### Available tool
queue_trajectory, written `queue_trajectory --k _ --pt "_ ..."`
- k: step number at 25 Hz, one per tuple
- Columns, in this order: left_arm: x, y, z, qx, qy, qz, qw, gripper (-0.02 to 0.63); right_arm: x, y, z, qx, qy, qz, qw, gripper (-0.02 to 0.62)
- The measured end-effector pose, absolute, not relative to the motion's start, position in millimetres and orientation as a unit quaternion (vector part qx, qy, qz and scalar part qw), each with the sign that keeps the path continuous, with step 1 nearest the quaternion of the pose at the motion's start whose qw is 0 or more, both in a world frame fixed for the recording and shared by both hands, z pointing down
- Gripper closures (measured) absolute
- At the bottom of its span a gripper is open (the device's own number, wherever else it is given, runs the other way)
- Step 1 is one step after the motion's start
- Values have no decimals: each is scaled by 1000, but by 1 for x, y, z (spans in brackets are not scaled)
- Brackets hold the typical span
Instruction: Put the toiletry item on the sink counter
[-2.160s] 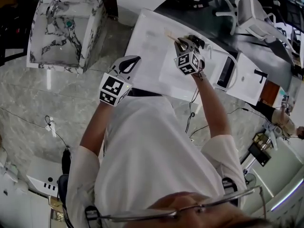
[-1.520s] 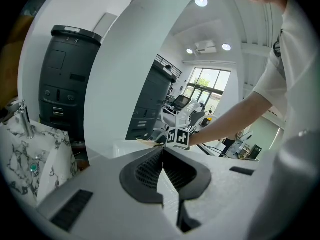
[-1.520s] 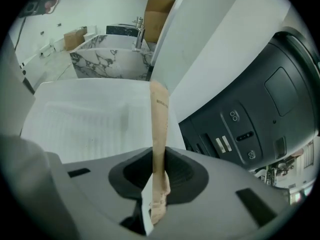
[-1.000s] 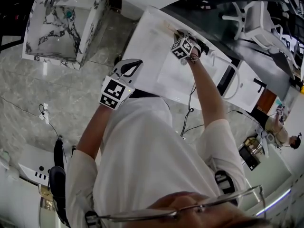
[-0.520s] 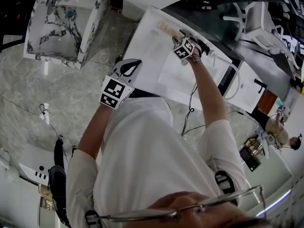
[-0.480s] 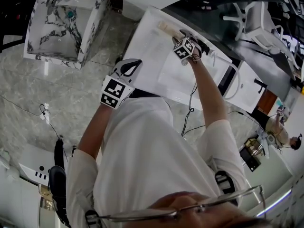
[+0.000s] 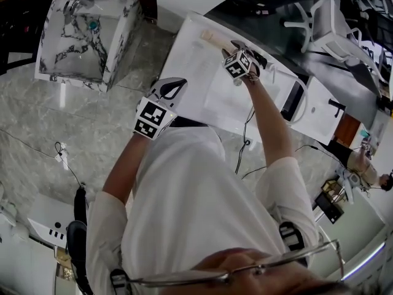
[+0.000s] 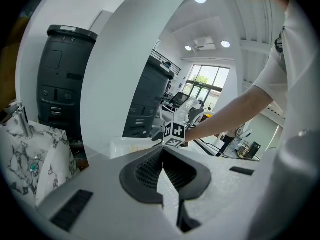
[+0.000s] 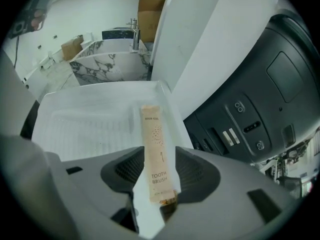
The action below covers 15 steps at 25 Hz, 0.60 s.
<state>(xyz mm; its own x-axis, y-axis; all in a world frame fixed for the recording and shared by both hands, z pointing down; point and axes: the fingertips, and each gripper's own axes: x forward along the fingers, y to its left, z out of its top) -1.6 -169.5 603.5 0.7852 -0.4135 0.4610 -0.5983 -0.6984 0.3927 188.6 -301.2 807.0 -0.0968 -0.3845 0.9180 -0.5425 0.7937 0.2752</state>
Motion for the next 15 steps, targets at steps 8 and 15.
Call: queue_trajectory --k 8,15 --pt "3 -166 590 912 -278 169 252 601 193 -290 780 333 -741 62 579 418" --pt "7 -160 579 915 -282 164 239 601 202 -283 753 360 -741 54 564 459"
